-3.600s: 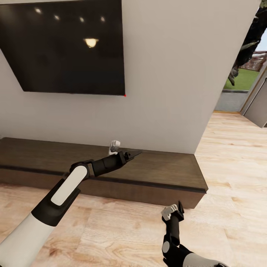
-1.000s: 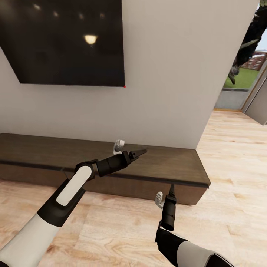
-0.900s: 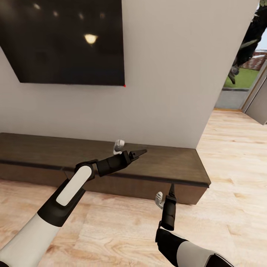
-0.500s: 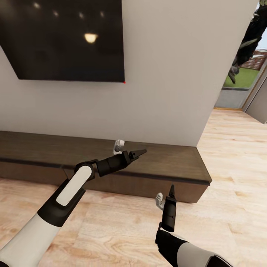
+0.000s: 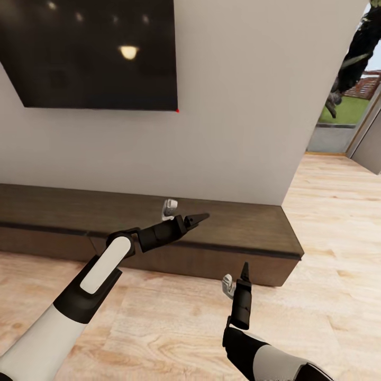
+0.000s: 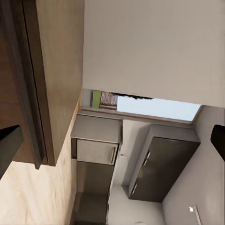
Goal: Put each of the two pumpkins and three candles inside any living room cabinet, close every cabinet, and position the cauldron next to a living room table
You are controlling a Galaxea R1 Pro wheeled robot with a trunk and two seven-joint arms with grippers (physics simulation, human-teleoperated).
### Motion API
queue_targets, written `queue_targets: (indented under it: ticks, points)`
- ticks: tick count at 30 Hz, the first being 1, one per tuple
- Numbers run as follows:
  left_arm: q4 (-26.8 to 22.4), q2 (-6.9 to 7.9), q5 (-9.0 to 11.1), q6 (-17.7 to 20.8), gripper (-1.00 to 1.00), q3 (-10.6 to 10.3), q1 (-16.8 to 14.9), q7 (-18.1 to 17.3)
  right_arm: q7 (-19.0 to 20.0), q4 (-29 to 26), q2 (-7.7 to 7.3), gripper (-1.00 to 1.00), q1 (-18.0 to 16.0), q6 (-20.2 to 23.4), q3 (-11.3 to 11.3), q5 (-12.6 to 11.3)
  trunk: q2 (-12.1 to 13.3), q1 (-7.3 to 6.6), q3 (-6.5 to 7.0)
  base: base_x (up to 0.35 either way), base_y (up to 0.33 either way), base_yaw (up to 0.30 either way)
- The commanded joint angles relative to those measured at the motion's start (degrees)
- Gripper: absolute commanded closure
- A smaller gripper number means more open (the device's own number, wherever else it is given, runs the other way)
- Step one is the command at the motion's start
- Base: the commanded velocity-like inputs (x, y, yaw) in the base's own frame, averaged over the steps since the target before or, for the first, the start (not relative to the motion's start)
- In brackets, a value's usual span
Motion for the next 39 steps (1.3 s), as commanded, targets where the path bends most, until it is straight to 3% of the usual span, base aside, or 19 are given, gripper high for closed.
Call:
queue_targets:
  ticks: [1, 9, 12, 16, 39]
  points:
    - [0.0, 0.0, 0.0, 0.0, -1.0, 0.0, 0.0, 0.0, 0.0, 0.0, -0.03, -1.0, -0.1, 0.2, 0.0, 0.1, -0.4, 0.23, -0.18, 0.0, 0.0, 0.0]
    - [0.0, 0.0, 0.0, 0.0, -1.0, 0.0, 0.0, 0.0, -0.3, -0.4, 0.17, -1.0, -0.3, 3.8, 0.0, 0.4, -3.6, 1.98, -1.62, 0.0, 0.0, 0.0]
    - [0.0, 0.0, 0.0, 0.0, -1.0, 0.0, 0.0, 0.0, -0.3, -0.4, 0.28, -1.0, -0.3, 3.9, -0.1, 0.5, -4.8, 2.64, -2.16, 0.0, 0.0, 0.0]
    - [0.0, 0.0, 0.0, 0.0, -1.0, 0.0, 0.0, 0.0, -3.1, -0.5, 0.28, -1.0, -0.3, 4.1, -0.1, 0.6, -6.4, 3.52, -2.88, 0.0, 0.0, 0.0]
    - [0.0, 0.0, 0.0, 0.0, -1.0, 0.0, 0.0, 0.0, -6.5, -0.6, 0.28, -1.0, -0.2, 4.2, 0.0, 0.6, -15.7, 8.57, -7.01, 0.0, 0.0, 0.0]
